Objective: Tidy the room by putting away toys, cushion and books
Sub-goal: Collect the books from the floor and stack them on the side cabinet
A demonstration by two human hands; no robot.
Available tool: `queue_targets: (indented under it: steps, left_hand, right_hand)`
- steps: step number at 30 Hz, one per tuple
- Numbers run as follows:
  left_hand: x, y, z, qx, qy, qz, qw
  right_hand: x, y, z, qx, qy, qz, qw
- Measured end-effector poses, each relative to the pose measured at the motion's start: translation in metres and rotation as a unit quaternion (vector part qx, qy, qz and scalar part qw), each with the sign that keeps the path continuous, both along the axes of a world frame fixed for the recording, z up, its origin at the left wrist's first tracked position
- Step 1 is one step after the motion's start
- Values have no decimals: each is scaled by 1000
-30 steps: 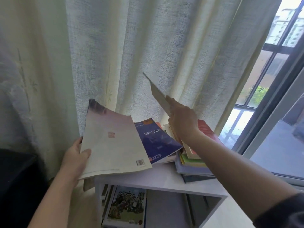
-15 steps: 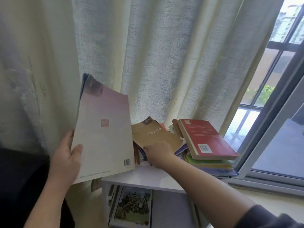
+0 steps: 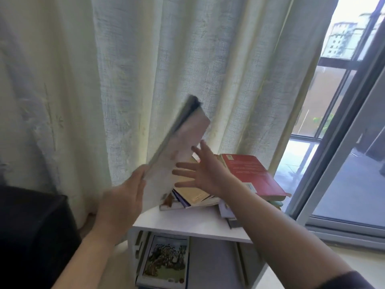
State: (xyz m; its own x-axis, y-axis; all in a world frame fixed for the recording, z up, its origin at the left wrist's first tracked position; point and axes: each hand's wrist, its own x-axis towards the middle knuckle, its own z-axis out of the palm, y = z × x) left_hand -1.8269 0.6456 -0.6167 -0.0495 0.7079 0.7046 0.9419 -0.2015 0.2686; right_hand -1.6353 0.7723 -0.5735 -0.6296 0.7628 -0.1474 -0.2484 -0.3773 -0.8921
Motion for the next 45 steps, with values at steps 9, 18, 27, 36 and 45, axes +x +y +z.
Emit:
queue_targets:
  steps: [9,18,27,36,45]
  left_hand:
    - [61,17,9,91,208,-66,972]
    - [59,9,37,-221,-342,-92,909]
    - [78,10,23,-210,-478,-227,822]
    - [109,-21,-3,-265,-433,-103,856]
    - [123,-102,-26,-436,-436,-73,784]
  right_hand:
    - [27,-47,4,56,141,-87,985]
    - [110,-68,18,93,143,-146,975]
    - [143,-62,12,101,17,-179,978]
    - [159,-94,-54,62,-162,-146,974]
    - [189,-167,-83,-47,-268,-63,960]
